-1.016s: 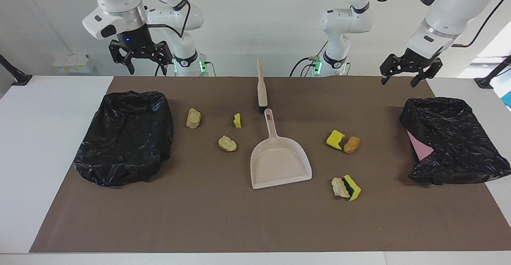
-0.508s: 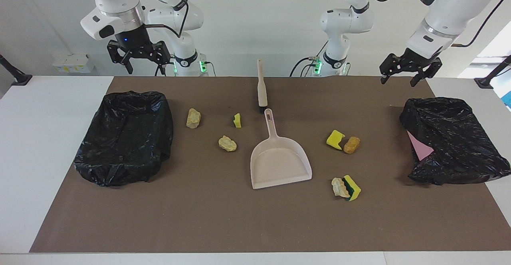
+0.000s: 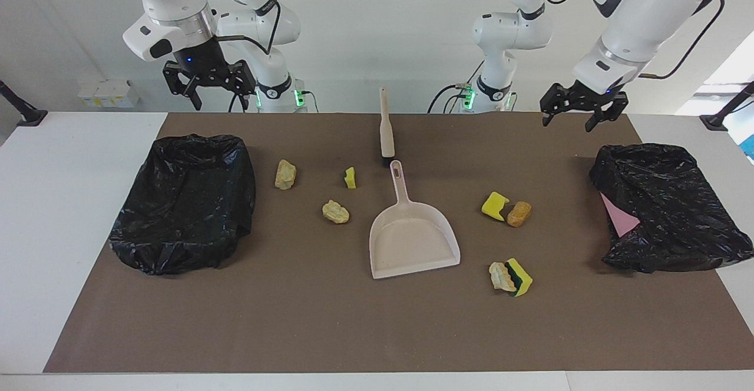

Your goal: Sweep and dump trash in bin

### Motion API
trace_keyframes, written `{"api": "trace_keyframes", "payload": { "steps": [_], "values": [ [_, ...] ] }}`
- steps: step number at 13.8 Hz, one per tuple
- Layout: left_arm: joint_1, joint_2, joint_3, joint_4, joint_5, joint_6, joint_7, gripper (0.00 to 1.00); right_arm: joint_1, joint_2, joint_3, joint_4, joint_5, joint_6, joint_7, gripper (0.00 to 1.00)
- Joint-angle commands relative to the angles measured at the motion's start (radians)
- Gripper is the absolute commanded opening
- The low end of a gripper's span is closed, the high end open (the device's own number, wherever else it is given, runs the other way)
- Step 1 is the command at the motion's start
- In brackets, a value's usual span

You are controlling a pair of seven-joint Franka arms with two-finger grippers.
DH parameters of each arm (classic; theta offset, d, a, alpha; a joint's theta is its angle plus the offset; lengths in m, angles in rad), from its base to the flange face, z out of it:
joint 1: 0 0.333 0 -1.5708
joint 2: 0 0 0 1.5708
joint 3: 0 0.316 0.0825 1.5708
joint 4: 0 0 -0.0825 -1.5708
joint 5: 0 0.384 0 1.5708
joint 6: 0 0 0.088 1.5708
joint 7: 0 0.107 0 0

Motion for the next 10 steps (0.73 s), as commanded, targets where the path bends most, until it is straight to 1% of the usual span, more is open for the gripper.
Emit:
{"api": "trace_keyframes", "payload": {
  "steps": [1, 4, 6, 7, 9, 10],
  "values": [
    [-0.095, -0.046, 0.011, -0.124, -0.006, 0.081, -0.086, 1.0, -0.012, -0.025, 0.0, -0.025, 0.023, 0.011, -0.03, 1.0],
    [-0.21, -0.116, 0.011, -0.274, -0.008, 0.148, -0.182, 1.0, -0.01, -0.028, 0.001, -0.033, 0.028, 0.037, -0.027, 1.0],
    [-0.308, -0.167, 0.011, -0.407, -0.008, 0.251, -0.269, 1.0, 0.0, -0.017, 0.003, -0.034, 0.02, 0.048, -0.023, 1.0],
    [-0.357, -0.175, 0.011, -0.452, -0.008, 0.302, -0.327, 1.0, 0.003, -0.013, 0.006, -0.047, 0.02, 0.064, -0.017, 1.0],
    [-0.452, -0.167, 0.011, -0.506, -0.009, 0.357, -0.413, 1.0, 0.034, -0.01, 0.014, -0.099, 0.023, 0.15, 0.005, 1.0],
    [-0.5, -0.167, 0.011, -0.547, -0.009, 0.398, -0.441, 1.0, 0.054, 0.012, 0.014, -0.106, 0.025, 0.187, 0.02, 1.0]
  ]
}}
